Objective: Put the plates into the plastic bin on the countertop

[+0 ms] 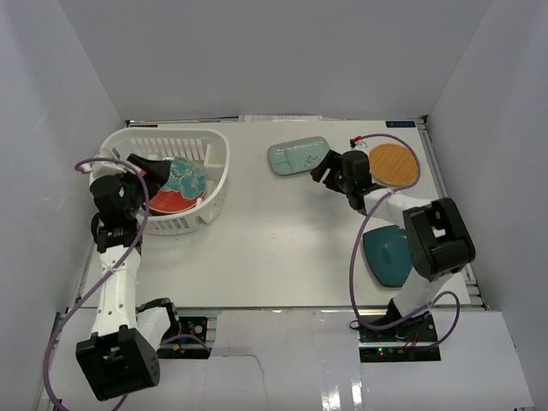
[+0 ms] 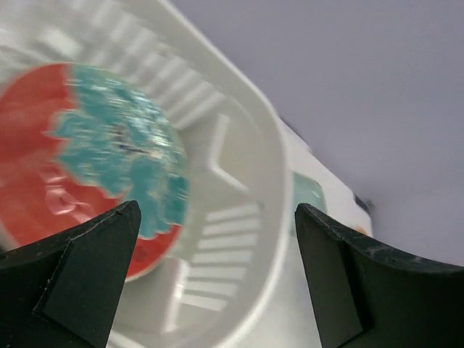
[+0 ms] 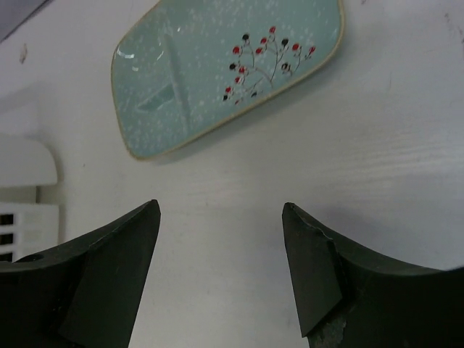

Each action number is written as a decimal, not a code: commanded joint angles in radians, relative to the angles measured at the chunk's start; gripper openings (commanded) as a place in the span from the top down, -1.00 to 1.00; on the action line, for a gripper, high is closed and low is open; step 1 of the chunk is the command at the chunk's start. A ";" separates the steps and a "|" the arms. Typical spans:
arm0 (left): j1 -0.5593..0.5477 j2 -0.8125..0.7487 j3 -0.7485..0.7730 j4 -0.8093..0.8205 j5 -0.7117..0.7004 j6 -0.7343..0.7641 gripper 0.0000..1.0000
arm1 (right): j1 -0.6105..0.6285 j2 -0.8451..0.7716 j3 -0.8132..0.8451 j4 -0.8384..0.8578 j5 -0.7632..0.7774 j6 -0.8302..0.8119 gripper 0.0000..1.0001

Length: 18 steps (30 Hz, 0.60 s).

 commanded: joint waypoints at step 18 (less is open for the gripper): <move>-0.532 0.115 0.112 0.094 0.542 0.240 -0.96 | -0.064 0.536 0.492 -0.001 0.066 0.255 0.53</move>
